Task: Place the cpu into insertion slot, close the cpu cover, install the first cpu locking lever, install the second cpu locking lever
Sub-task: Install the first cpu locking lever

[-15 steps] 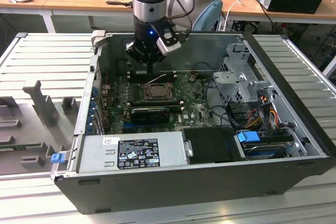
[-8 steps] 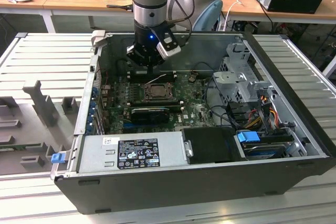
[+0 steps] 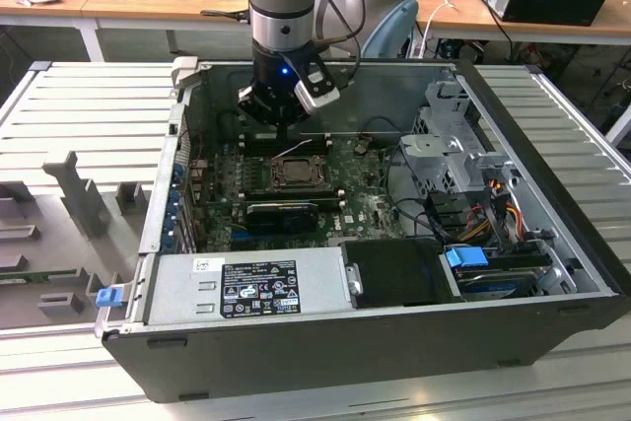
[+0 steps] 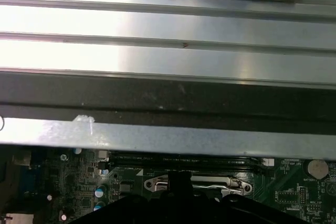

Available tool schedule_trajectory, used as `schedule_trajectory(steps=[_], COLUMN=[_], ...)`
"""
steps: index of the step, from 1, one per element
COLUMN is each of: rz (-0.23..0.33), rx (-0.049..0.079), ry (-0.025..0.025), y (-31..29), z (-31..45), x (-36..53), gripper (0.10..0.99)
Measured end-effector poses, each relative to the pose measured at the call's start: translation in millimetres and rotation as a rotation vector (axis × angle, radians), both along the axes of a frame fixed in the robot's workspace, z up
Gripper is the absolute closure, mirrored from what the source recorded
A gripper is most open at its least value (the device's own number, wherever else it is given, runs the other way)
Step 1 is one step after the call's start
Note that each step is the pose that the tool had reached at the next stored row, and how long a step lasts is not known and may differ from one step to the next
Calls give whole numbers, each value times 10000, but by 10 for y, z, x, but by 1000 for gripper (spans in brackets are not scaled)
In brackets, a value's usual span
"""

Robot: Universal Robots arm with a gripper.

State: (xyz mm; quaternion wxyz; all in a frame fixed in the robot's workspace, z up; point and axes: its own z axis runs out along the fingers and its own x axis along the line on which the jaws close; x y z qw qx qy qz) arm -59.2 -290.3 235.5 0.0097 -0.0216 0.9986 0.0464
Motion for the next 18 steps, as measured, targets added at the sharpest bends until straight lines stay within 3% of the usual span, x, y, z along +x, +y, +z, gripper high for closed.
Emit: schedule_trajectory(steps=[4, 18], rz=[-1, 3], rx=[114, 116], ry=[-2, -1], y=[0, 0], z=[-9, -83], x=[11, 123], gripper=[980, 980])
